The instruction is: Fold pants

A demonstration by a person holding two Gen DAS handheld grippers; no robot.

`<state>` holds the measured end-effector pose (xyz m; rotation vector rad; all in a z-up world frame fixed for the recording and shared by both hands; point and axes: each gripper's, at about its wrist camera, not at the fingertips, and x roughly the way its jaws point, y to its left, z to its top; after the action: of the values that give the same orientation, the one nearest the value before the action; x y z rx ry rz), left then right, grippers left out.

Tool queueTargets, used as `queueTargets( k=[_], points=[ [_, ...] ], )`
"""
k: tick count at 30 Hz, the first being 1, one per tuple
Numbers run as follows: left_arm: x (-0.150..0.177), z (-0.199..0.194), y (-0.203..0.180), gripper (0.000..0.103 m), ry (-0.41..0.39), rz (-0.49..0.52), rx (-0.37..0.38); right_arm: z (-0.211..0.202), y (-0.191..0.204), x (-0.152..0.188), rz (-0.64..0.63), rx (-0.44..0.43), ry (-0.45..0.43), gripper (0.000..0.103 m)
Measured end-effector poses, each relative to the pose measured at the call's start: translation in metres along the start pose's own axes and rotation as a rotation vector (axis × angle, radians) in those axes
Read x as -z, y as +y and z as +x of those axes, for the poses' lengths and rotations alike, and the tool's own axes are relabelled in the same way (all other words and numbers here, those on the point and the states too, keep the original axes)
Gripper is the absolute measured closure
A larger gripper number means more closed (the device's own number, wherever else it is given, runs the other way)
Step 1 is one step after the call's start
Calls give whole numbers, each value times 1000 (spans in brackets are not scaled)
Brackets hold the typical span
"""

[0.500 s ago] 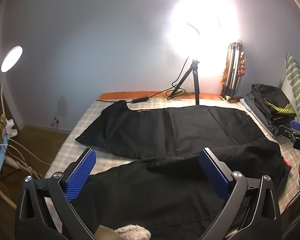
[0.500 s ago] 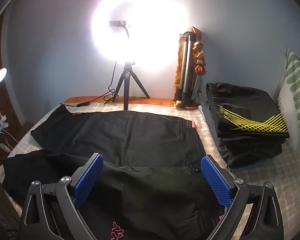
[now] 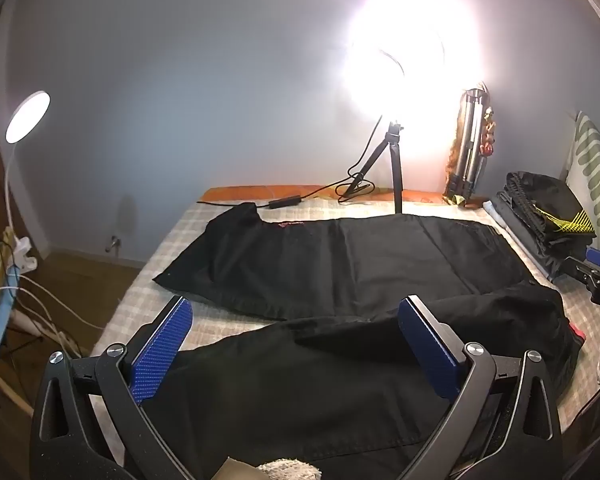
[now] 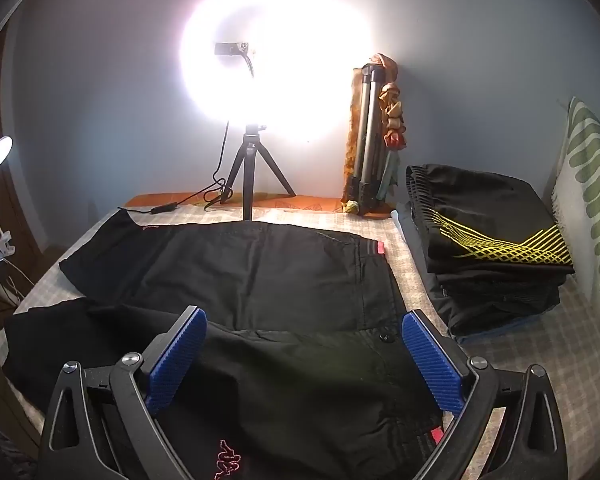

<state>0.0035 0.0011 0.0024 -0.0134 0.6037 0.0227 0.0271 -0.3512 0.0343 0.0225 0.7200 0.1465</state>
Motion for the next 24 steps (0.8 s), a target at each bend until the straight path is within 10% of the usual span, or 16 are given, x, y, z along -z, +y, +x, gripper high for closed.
queueTargets(
  k=[24],
  points=[
    [17,-36,-7,1,-15,22,-26,-25,3,10,-10,-2,11,3]
  ],
)
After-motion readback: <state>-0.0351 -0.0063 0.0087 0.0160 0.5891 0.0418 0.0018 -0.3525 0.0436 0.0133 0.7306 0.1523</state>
